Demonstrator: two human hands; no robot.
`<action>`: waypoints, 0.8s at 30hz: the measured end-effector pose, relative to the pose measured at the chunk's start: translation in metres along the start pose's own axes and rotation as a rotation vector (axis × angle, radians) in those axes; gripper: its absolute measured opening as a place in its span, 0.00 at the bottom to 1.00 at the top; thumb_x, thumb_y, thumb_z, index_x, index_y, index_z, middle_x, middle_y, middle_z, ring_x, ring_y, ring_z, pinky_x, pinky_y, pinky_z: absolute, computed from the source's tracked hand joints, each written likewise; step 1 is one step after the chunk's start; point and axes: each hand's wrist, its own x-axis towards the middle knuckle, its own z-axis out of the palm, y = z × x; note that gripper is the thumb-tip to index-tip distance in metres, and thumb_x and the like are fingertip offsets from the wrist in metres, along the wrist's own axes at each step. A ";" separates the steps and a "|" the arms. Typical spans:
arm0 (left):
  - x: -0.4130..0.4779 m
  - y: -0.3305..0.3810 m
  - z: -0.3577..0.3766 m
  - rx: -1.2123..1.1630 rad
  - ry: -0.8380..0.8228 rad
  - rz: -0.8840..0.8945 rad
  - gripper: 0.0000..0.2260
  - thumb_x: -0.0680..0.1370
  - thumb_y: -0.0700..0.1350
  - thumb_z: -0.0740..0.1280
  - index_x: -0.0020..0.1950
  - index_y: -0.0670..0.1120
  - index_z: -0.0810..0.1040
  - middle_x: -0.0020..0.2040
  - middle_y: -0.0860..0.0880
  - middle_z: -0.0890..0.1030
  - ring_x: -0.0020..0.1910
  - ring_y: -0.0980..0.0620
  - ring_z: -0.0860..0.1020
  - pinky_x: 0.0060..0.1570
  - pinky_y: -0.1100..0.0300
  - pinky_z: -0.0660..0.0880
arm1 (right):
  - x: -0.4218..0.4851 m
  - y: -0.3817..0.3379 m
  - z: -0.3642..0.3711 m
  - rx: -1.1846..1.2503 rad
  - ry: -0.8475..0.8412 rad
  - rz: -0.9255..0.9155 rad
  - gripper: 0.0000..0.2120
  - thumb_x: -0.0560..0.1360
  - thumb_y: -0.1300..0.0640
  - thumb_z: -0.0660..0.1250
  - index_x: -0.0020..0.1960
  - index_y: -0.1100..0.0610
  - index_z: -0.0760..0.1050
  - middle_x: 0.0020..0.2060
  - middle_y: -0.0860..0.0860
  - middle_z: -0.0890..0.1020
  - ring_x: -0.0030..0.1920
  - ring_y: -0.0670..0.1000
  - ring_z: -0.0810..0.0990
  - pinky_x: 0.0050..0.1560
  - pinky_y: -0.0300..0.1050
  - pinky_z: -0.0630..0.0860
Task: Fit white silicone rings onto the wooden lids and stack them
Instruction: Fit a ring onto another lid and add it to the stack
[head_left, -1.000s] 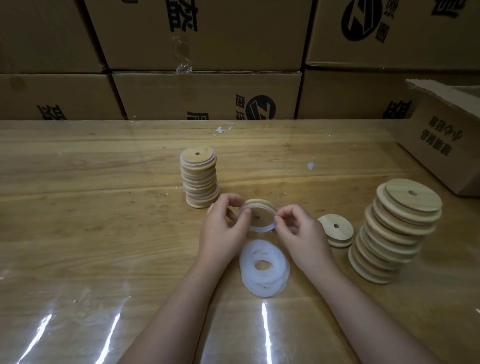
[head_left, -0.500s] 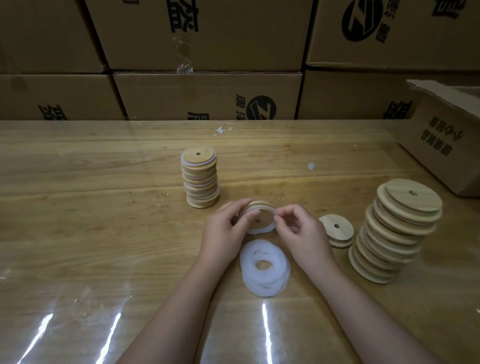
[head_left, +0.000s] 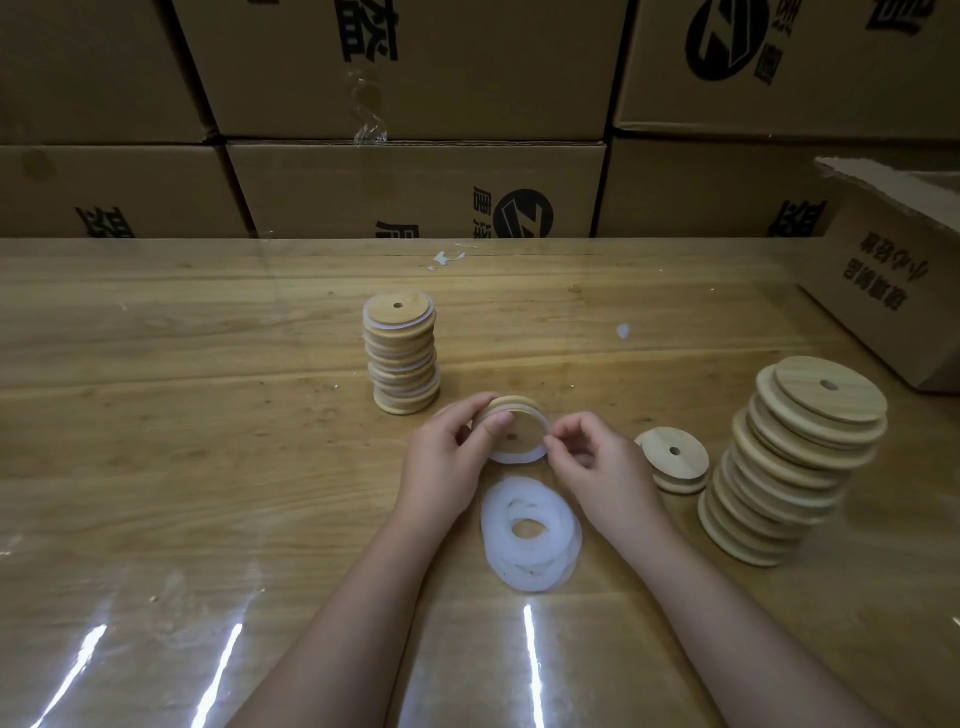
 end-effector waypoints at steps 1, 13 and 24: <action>0.000 0.000 0.000 -0.003 -0.003 0.005 0.08 0.73 0.52 0.70 0.46 0.67 0.77 0.37 0.58 0.80 0.35 0.53 0.76 0.43 0.50 0.76 | 0.000 0.000 0.000 0.003 -0.003 0.003 0.06 0.74 0.59 0.68 0.42 0.50 0.74 0.38 0.42 0.80 0.36 0.35 0.77 0.37 0.26 0.70; -0.009 0.008 0.005 0.246 -0.105 0.211 0.08 0.73 0.49 0.70 0.52 0.51 0.80 0.41 0.60 0.77 0.35 0.68 0.71 0.36 0.73 0.63 | -0.003 -0.005 -0.002 0.122 0.146 -0.097 0.10 0.74 0.63 0.66 0.43 0.47 0.73 0.45 0.42 0.81 0.43 0.40 0.80 0.44 0.33 0.76; -0.008 0.014 0.003 0.212 -0.072 0.296 0.10 0.73 0.49 0.68 0.52 0.47 0.81 0.39 0.62 0.74 0.36 0.67 0.71 0.38 0.75 0.64 | -0.004 -0.006 -0.001 0.033 0.200 -0.323 0.06 0.72 0.68 0.67 0.45 0.58 0.77 0.47 0.48 0.80 0.51 0.39 0.78 0.46 0.28 0.74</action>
